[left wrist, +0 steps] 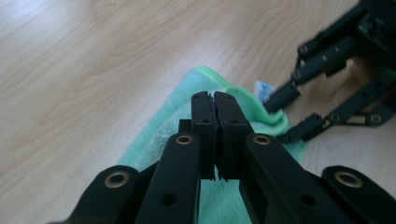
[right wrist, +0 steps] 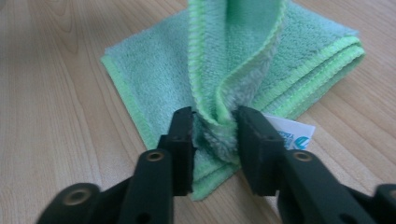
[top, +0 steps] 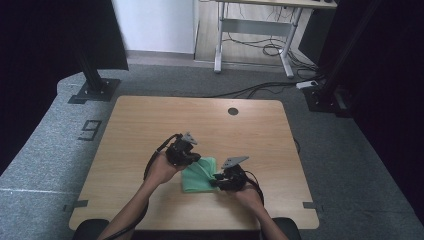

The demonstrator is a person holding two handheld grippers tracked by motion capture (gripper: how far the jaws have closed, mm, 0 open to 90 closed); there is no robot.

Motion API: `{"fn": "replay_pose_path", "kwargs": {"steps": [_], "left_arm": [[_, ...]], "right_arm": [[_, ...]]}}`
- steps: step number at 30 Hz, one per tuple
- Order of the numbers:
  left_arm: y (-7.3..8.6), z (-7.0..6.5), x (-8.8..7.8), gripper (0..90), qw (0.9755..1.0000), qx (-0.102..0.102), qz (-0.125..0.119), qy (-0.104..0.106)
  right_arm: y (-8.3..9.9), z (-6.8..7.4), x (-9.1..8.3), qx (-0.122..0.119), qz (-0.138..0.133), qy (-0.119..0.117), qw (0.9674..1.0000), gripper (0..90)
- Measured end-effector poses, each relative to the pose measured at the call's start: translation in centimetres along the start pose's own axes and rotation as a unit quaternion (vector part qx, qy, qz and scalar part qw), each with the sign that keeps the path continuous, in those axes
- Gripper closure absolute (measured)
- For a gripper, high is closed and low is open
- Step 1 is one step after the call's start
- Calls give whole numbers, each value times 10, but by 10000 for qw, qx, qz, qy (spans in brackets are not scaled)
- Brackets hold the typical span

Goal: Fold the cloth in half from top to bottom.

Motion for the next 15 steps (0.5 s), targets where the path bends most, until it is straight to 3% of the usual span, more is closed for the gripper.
{"fn": "replay_pose_path", "kwargs": {"steps": [7,15], "left_arm": [[16,-15,-8,875,9999,2,-87,50],[38,-36,-13,871,9999,30,-46,150]], "right_arm": [[-1,-1,-12,33,-110,70,9999,515],[1,-8,-30,195,-247,45,9995,467]]}}
Point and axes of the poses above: each handheld gripper's, and its own axes: x roughly forward along the jaws, y roughly out of its underside, z roughly to its left, the point moved 8 cm from there along x, roughly forward along the jaws, and after that the axes turned 15 degrees about x, right-handed, at the moved point
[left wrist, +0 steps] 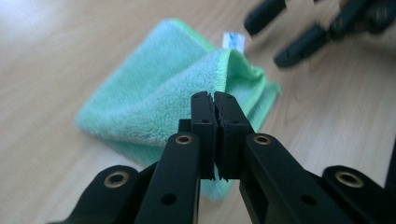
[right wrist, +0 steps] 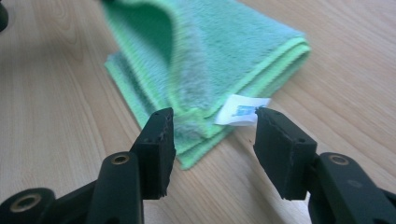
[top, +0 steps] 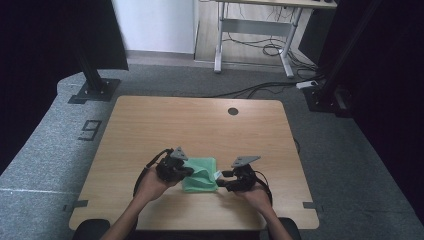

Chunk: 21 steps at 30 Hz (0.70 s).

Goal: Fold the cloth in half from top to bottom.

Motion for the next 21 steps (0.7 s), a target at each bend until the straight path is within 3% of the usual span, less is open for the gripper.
{"fn": "replay_pose_path", "kwargs": {"steps": [6,8,10,12,16,18,21], "left_arm": [[24,-12,1,841,9998,-70,136,117],[28,-13,-3,756,10000,-11,82,54],[25,-6,-11,584,9998,-22,-127,-169],[21,5,-18,476,9987,-182,-308,-365],[19,27,-12,329,9951,-582,-511,-613],[24,33,-1,288,9944,-689,-423,-683],[38,36,16,252,9940,-692,-91,-839]], "right_arm": [[-5,-3,-5,67,-145,80,9998,442],[-6,-2,-5,117,-180,126,9997,426],[-9,-1,-4,144,-237,172,9995,396],[-12,0,-2,158,-280,236,9992,365],[-18,2,8,132,-298,463,9984,302],[-19,2,14,114,-270,613,9977,284],[-19,0,22,131,-199,827,9963,264]]}}
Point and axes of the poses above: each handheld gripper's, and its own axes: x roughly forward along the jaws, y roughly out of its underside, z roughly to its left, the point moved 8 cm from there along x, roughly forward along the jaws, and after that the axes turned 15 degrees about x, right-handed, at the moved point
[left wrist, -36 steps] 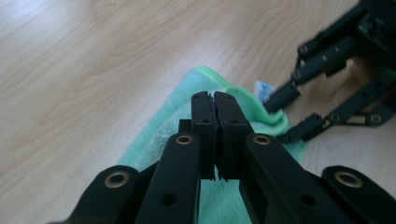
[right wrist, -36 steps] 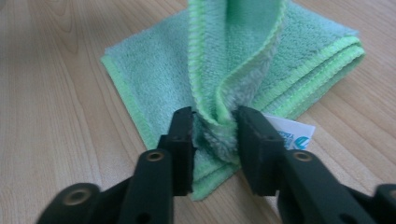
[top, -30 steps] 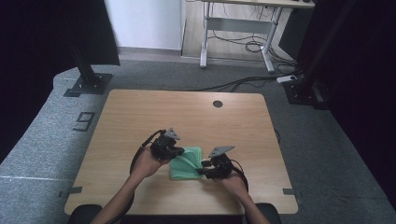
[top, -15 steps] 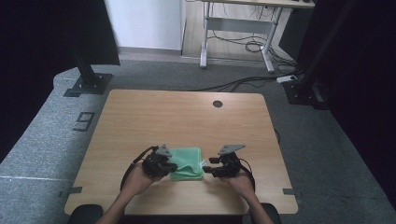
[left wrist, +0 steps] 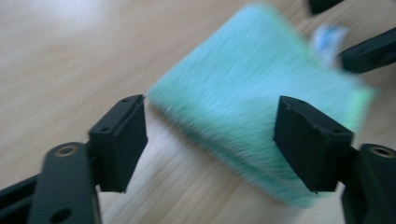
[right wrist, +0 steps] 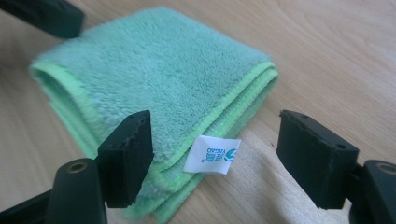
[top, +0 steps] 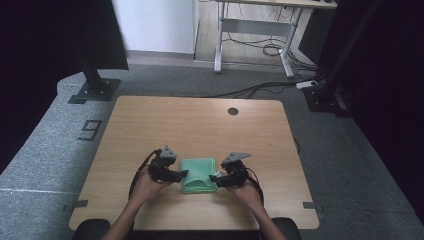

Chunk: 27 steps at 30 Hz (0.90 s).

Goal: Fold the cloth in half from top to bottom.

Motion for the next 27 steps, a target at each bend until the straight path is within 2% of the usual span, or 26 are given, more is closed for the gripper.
{"fn": "replay_pose_path", "kwargs": {"steps": [4,7,10,13,15,19,24,27], "left_arm": [[19,-1,14,221,9989,160,412,-167],[22,-2,18,219,9993,41,337,-142],[24,-2,18,215,9994,15,290,-165],[25,-2,19,213,9996,-33,225,-177],[26,-2,19,207,9996,-52,206,-169],[25,-3,19,200,9998,-78,108,-170],[21,-9,12,184,9999,2,13,-120],[22,-14,6,184,9999,41,-12,-92]], "right_arm": [[10,1,9,-235,284,191,9991,254],[15,3,8,-373,339,235,9985,253],[23,-1,1,-473,433,361,9973,254],[29,-6,-5,-279,434,276,9983,261],[32,-10,-9,-460,518,480,9964,267],[25,-8,-14,-270,336,304,9986,268],[8,6,-11,-291,142,97,9994,267],[4,12,-2,-316,168,59,9993,265]]}}
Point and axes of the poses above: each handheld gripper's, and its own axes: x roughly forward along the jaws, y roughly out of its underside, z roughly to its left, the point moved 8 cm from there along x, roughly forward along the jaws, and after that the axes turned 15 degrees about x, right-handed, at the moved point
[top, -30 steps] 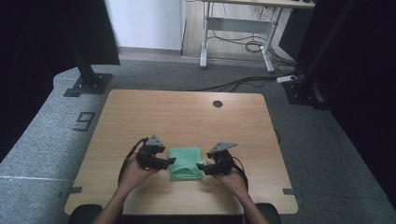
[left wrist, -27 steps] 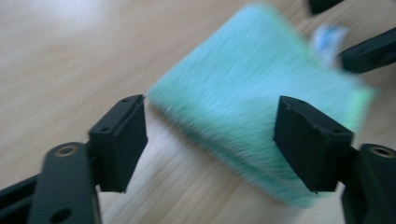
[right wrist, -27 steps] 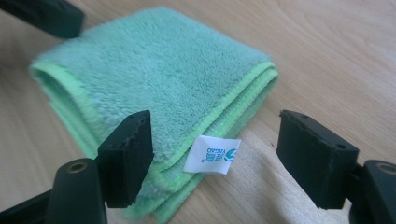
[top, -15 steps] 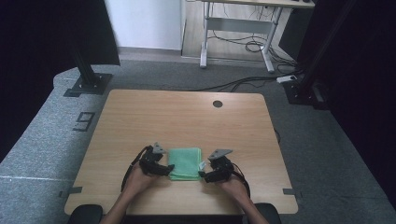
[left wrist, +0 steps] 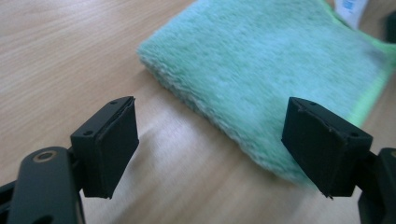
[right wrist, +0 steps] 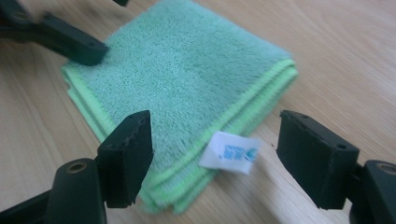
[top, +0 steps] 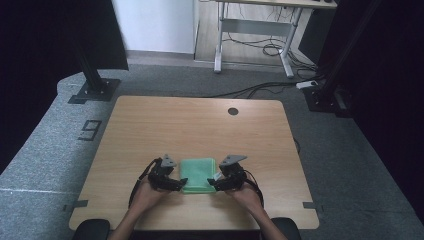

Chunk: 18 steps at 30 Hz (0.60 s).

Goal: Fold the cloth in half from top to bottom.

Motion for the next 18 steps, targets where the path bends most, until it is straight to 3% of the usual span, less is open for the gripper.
{"fn": "replay_pose_path", "kwargs": {"steps": [4,12,18], "left_arm": [[8,-5,-5,184,10000,32,43,-37],[10,-13,-9,186,9999,100,60,-76],[20,-11,-7,185,9995,137,228,-180]], "right_arm": [[8,-3,8,-143,205,155,9996,260],[23,-16,0,99,213,256,9994,258],[24,-13,3,30,204,280,9994,262]]}}
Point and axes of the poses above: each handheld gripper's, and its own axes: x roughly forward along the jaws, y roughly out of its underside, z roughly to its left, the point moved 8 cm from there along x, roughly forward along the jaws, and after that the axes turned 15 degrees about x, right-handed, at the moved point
